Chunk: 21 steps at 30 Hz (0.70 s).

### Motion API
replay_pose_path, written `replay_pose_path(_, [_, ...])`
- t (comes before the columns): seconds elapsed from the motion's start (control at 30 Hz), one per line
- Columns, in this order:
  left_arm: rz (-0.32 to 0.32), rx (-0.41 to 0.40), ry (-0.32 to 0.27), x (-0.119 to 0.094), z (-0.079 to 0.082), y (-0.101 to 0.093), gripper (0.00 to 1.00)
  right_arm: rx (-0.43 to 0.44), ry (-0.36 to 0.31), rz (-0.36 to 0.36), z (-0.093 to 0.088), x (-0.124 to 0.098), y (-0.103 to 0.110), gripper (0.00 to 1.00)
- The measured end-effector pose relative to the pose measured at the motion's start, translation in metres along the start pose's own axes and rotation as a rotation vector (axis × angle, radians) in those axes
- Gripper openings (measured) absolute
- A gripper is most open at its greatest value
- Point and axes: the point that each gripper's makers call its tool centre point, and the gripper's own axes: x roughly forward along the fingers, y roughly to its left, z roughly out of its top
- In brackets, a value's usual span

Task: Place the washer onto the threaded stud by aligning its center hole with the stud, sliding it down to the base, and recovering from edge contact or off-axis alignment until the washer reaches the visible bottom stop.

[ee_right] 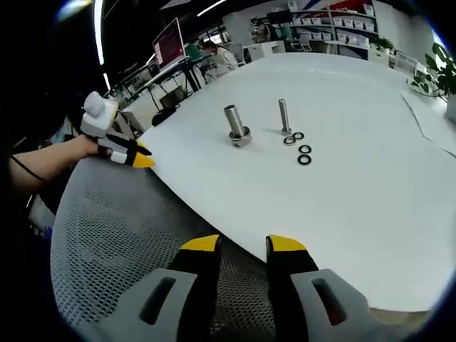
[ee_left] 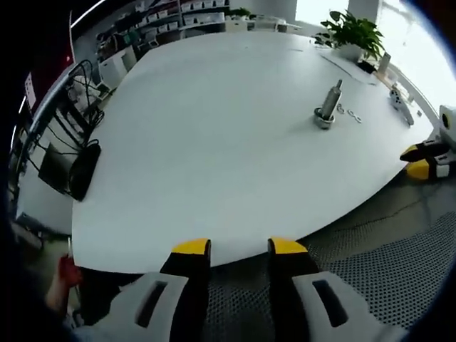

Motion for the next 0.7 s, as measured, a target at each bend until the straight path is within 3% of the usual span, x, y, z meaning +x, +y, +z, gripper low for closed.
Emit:
replay_pose_path(0.27, [-0.01,0.005,0.015,0.002,-0.003,0.001,0.27,-0.054,0.008,0.035,0.002,0.002,0.006,0.27])
replay_pose_path(0.33, [-0.016,0.019,0.077,0.005,-0.012,0.0,0.28,-0.066,0.017,0.038,0.001,0.003,0.007,0.27])
replay_pose_path(0.37, [-0.029,0.024,0.043,0.006,-0.006,-0.002,0.27,-0.072,0.024,0.042,0.0,0.003,0.008,0.27])
replay_pose_path(0.57, [-0.031,0.019,0.051,0.006,-0.007,-0.001,0.27,-0.038,0.044,0.063,-0.004,0.004,0.008,0.27])
replay_pose_path(0.7, [-0.034,0.025,0.048,0.007,-0.007,-0.001,0.26,-0.066,0.032,0.066,-0.001,0.003,0.01,0.27])
